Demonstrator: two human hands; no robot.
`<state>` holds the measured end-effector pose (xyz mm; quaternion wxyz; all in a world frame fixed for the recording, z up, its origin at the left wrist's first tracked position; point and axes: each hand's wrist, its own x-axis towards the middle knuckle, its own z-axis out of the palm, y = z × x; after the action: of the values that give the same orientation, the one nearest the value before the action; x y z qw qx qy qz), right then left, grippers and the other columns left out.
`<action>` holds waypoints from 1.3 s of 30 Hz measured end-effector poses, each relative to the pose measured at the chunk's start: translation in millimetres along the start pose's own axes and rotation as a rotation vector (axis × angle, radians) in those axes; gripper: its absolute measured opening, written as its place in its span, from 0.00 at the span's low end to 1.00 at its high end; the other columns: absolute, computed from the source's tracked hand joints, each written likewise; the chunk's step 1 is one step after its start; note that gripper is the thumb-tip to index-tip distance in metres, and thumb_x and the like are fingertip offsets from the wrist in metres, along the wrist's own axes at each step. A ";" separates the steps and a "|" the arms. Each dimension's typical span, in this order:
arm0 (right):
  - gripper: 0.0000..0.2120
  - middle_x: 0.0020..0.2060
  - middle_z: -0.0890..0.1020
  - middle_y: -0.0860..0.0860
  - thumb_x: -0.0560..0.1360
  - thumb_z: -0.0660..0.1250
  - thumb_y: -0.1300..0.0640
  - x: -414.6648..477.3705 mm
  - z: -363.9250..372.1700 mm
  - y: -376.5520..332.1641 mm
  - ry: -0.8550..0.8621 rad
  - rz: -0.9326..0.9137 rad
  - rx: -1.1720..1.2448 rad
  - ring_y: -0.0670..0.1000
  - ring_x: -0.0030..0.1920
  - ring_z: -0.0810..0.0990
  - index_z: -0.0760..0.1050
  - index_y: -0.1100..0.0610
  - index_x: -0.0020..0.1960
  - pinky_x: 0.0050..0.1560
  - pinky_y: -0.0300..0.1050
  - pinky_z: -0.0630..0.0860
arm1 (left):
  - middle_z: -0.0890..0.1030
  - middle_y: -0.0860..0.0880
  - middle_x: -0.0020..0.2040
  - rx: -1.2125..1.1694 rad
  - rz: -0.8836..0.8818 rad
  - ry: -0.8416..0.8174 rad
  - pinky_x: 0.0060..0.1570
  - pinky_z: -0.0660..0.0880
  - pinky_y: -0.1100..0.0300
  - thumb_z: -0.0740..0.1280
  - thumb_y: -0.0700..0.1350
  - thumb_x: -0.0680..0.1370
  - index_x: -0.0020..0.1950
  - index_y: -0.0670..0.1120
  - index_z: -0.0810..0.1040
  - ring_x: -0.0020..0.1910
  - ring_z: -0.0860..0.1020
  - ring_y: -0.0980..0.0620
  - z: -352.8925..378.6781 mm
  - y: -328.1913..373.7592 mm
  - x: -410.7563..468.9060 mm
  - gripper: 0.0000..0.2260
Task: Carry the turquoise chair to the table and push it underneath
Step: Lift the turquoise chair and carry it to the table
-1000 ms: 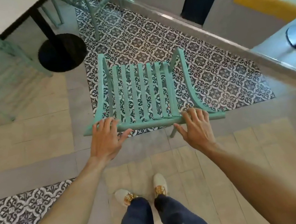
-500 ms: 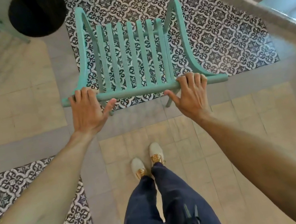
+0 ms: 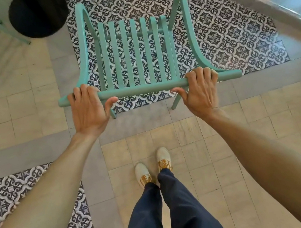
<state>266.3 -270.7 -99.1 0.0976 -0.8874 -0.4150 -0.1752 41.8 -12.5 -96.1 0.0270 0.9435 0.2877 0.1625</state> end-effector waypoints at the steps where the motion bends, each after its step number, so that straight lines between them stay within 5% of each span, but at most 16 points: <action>1: 0.26 0.45 0.75 0.58 0.80 0.60 0.34 1.1 0.4 1.4 0.009 -0.006 -0.003 0.59 0.45 0.73 0.72 0.59 0.48 0.56 0.56 0.66 | 0.74 0.39 0.48 -0.001 -0.002 0.006 0.49 0.62 0.45 0.53 0.69 0.82 0.51 0.39 0.73 0.45 0.68 0.41 0.7 1.3 0.7 0.31; 8: 0.26 0.46 0.75 0.58 0.80 0.60 0.34 13.3 8.4 24.8 -0.011 -0.044 -0.010 0.60 0.46 0.73 0.72 0.59 0.49 0.57 0.57 0.67 | 0.74 0.39 0.48 -0.001 -0.036 0.020 0.49 0.62 0.45 0.51 0.70 0.82 0.51 0.40 0.72 0.45 0.68 0.42 6.4 20.1 7.8 0.32; 15: 0.30 0.46 0.73 0.57 0.83 0.48 0.30 47.5 25.9 68.7 -0.017 -0.134 -0.001 0.58 0.47 0.70 0.70 0.58 0.50 0.56 0.56 0.67 | 0.74 0.40 0.47 0.025 -0.126 0.050 0.49 0.63 0.46 0.49 0.70 0.82 0.50 0.40 0.72 0.44 0.68 0.42 14.4 57.4 22.0 0.33; 32: 0.33 0.45 0.74 0.57 0.83 0.45 0.31 188.1 77.4 149.3 -0.068 -0.395 0.092 0.57 0.45 0.69 0.72 0.58 0.50 0.53 0.56 0.66 | 0.76 0.39 0.47 0.117 -0.393 0.117 0.50 0.64 0.46 0.47 0.71 0.81 0.50 0.39 0.75 0.46 0.69 0.42 54.5 124.9 92.0 0.36; 39: 0.36 0.45 0.75 0.56 0.83 0.41 0.29 274.7 109.1 160.3 -0.159 -0.468 0.094 0.57 0.46 0.71 0.73 0.58 0.50 0.53 0.56 0.64 | 0.75 0.40 0.47 0.151 -0.478 0.146 0.49 0.64 0.45 0.55 0.69 0.81 0.51 0.40 0.75 0.46 0.67 0.44 74.0 127.9 153.1 0.31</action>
<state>578.1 -145.0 -96.3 0.0625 -0.7726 -0.6233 -0.1034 253.6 -31.5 -103.0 -0.0267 0.8339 0.5149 0.1972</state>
